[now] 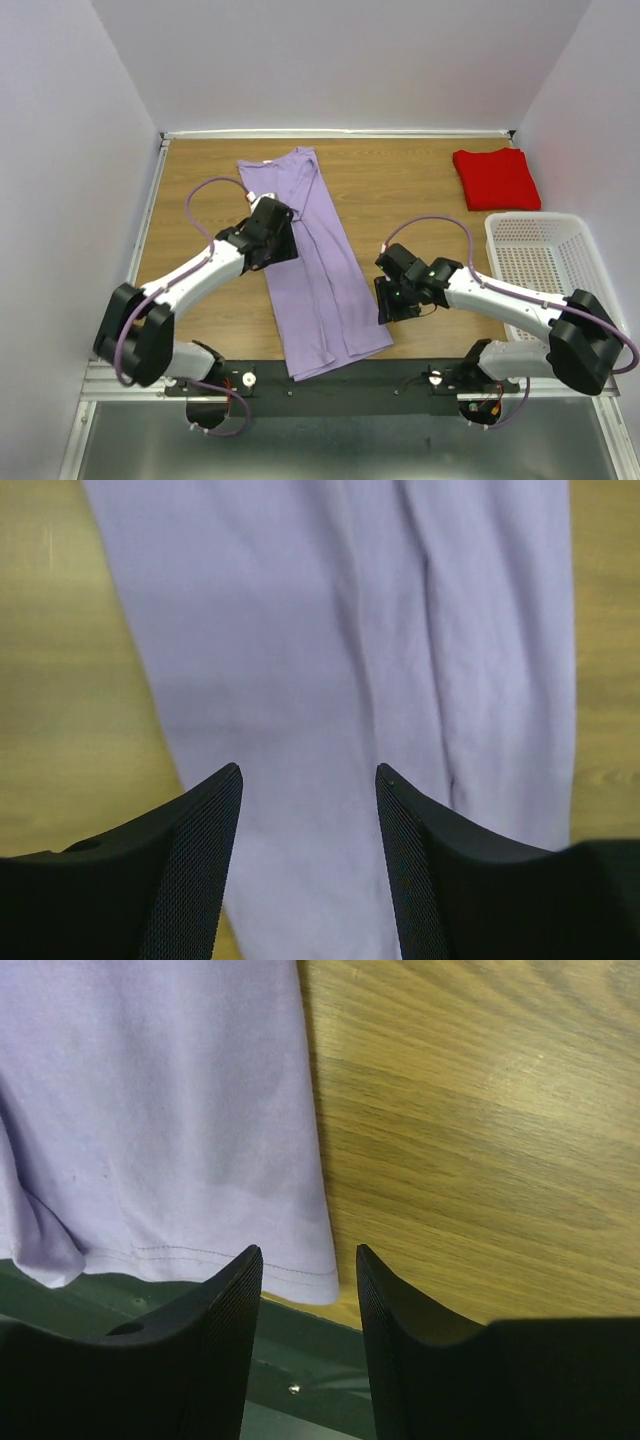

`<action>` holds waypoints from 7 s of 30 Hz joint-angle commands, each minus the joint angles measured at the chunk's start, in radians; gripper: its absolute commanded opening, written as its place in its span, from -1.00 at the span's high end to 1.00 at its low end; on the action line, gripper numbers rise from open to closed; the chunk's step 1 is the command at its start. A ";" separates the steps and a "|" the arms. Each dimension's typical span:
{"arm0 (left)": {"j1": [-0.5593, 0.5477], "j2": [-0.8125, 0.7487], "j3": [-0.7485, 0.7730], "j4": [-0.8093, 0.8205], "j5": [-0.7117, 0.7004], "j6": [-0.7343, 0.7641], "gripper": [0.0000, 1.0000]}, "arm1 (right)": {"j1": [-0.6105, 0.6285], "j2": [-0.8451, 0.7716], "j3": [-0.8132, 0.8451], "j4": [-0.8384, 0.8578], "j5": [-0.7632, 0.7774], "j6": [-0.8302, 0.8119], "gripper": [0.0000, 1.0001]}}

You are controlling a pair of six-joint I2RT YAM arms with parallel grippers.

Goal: Fold and stack the t-shirts
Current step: Fold the tshirt

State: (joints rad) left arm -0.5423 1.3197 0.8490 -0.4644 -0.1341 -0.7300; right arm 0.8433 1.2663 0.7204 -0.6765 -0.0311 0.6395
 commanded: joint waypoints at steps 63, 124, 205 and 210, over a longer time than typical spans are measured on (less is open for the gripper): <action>0.186 -0.314 -0.041 0.150 0.033 0.144 -0.67 | 0.017 0.105 0.028 0.008 -0.032 0.137 -0.05; -0.289 -0.102 -0.202 -0.303 0.189 -0.210 -0.08 | 0.050 0.104 0.010 -0.031 -0.013 0.124 0.99; 0.163 0.420 0.446 0.024 0.079 0.268 1.00 | -0.328 0.650 0.883 0.029 0.237 -0.366 0.99; 0.183 0.432 0.418 0.069 0.085 0.257 1.00 | -0.334 0.689 0.915 0.063 0.221 -0.362 0.99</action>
State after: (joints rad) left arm -0.3779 1.7374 1.2827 -0.4564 -0.0139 -0.4747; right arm 0.5179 1.9224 1.5871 -0.6720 0.1959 0.2867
